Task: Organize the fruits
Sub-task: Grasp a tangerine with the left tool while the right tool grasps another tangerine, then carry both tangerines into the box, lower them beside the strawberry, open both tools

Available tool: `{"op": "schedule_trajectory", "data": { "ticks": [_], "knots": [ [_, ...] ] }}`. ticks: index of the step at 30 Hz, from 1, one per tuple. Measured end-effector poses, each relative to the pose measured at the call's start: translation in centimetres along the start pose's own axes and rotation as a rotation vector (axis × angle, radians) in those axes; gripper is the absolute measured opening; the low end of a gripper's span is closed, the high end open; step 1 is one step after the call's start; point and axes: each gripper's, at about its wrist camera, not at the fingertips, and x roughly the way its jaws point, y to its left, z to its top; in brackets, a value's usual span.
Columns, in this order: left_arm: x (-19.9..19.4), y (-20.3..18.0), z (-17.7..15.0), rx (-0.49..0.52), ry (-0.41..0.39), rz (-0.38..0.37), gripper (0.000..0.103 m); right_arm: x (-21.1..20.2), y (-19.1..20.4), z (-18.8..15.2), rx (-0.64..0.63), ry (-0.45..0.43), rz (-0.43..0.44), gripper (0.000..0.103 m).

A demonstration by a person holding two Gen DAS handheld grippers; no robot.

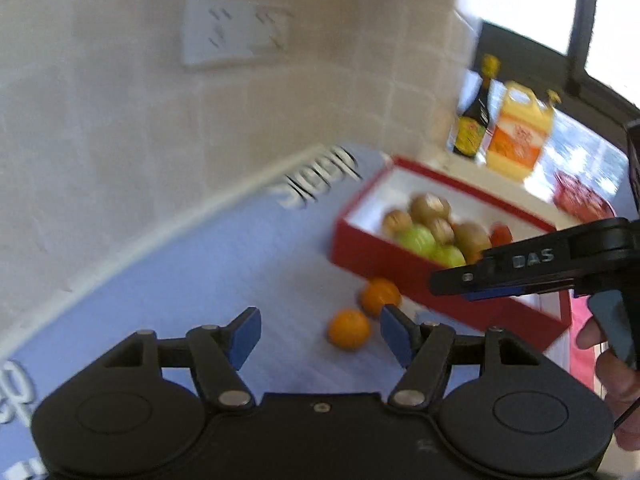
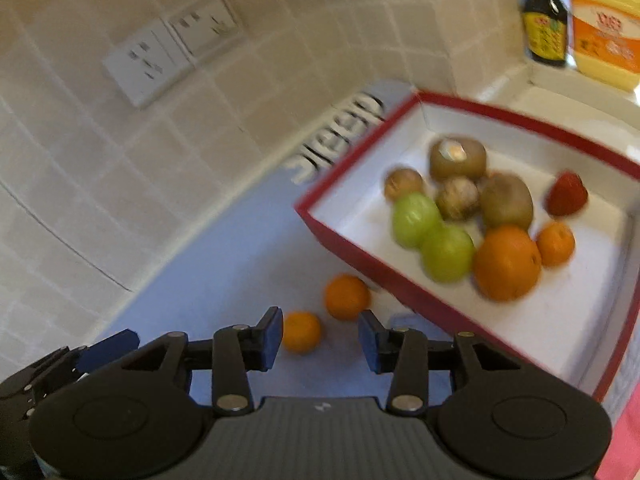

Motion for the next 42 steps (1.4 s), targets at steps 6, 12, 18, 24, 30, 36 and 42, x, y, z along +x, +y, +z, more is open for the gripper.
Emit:
{"op": "schedule_trajectory", "data": {
  "ticks": [6,12,18,24,30,36,42],
  "knots": [
    [6.6,-0.4,-1.8,0.048,0.093,-0.057,0.078,4.2,-1.0,-1.7,0.088,0.045,-0.040,0.044],
    [9.7,-0.6,-2.5,0.083,0.088,-0.108,0.078,7.3,-1.2,-1.1,0.126,0.012,-0.076,0.044],
    [12.0,-0.9,-2.5,0.105,0.087,-0.117,0.063,9.6,-1.2,-0.3,0.136,0.018,-0.092,0.047],
    [12.2,-0.6,-2.6,0.075,0.063,-0.130,0.047,10.8,-0.6,0.2,0.130,0.017,-0.094,0.049],
    [11.6,-0.2,-3.0,0.039,0.051,-0.135,0.046,11.6,-0.3,0.7,0.124,0.011,-0.106,0.046],
    [7.9,1.3,-4.9,-0.054,0.038,-0.127,0.046,10.8,-0.8,0.4,0.069,0.041,-0.084,0.040],
    [2.8,2.7,-7.4,-0.131,0.045,-0.048,0.046,7.5,-2.9,-2.4,-0.019,0.162,0.003,0.040]
  ]
}}
